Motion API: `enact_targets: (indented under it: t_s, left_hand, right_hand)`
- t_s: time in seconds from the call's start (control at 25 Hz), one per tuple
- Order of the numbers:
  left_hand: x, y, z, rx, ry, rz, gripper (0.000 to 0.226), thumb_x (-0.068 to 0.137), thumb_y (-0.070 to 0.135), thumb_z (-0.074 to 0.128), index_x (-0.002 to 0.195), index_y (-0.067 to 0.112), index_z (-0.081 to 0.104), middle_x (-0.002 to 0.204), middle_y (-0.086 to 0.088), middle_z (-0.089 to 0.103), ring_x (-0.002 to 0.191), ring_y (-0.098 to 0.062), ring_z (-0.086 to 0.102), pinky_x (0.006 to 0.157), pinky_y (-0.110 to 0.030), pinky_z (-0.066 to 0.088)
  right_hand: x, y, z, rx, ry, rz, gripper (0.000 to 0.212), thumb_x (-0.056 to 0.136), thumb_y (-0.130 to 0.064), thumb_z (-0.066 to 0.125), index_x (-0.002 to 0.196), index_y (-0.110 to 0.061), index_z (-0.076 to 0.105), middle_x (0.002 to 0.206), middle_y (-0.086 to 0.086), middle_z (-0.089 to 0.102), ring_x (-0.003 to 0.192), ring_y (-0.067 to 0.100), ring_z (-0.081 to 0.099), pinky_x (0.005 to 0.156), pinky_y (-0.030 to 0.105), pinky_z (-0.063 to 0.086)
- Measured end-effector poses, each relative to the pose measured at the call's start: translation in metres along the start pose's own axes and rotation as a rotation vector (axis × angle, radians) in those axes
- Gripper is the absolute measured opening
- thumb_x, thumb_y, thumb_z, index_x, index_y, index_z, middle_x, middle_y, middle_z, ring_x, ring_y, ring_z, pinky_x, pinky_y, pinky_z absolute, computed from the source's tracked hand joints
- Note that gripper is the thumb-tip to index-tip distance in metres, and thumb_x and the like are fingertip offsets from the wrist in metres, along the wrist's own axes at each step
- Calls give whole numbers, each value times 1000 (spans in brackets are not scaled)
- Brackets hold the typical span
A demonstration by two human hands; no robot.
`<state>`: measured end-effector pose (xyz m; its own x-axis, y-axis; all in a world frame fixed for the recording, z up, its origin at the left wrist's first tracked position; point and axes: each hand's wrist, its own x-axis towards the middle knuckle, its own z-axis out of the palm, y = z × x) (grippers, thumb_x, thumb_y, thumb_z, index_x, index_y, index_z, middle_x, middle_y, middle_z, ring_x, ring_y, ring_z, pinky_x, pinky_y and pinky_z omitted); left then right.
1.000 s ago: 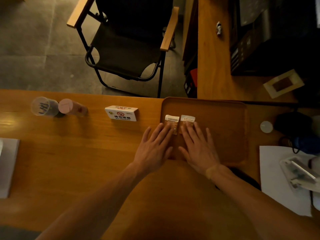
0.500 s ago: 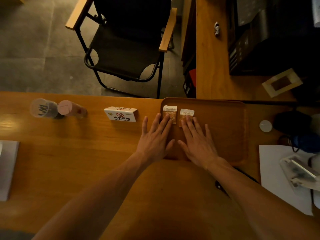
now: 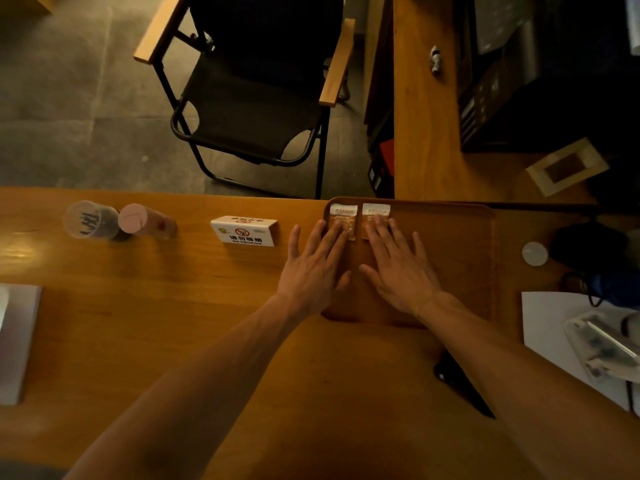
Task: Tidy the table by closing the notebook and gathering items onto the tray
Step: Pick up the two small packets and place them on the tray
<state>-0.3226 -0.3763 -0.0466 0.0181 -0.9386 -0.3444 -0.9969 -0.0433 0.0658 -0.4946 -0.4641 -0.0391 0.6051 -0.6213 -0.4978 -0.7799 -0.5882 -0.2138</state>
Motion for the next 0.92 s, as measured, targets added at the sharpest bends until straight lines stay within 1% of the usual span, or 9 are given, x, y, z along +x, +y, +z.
enact_targets:
  t_s: [0.56,0.64,0.72,0.8,0.84,0.88,0.92]
  left_hand:
    - [2,-1,6,-24,-2,8,78,96,60,29,153,24,-10,164,-1,-8,149,-26,-13,117,-58,-12]
    - [1,-2,7,-66,-2,8,80,95,59,31,153,26,-13,164,-1,-11,150,-25,-13,118,-56,-9]
    - [-3,-1,7,-147,13,4,81,95,56,35,154,27,-12,164,0,-14,150,-23,-9,120,-53,-1]
    - [-14,2,8,-257,39,-34,79,95,53,38,155,27,-7,164,0,-12,150,-23,0,118,-48,8]
    - [-23,4,8,-314,37,-76,78,95,52,39,154,28,-5,165,0,-8,150,-23,6,117,-47,12]
    - [-32,6,8,-367,20,-132,76,96,53,39,154,29,-4,165,1,-5,149,-23,11,116,-47,17]
    - [-41,9,8,-418,-2,-191,74,96,53,39,154,30,-3,165,1,-2,148,-23,15,116,-48,22]
  right_hand:
    - [-1,1,1,-2,17,1,73,100,-55,24,155,-23,-12,163,-2,-18,150,20,-15,122,54,4]
    - [-2,2,2,14,36,-2,74,99,-55,26,155,-24,-11,163,-2,-20,150,20,-14,122,54,5]
    - [-4,1,2,46,57,1,73,99,-54,28,155,-27,-10,163,-2,-19,150,21,-12,121,53,6]
    - [-11,-3,3,76,67,16,68,100,-52,29,155,-29,-3,164,-1,-12,151,21,-6,121,50,10]
    - [-16,-6,2,84,81,27,64,100,-50,30,155,-28,6,165,0,-2,151,22,2,121,49,15]
    - [-22,-10,1,86,103,36,58,101,-47,32,153,-26,19,164,3,13,150,23,13,119,46,22]
    - [-28,-14,-1,77,127,37,50,101,-43,34,147,-24,34,157,5,30,145,23,26,115,44,29]
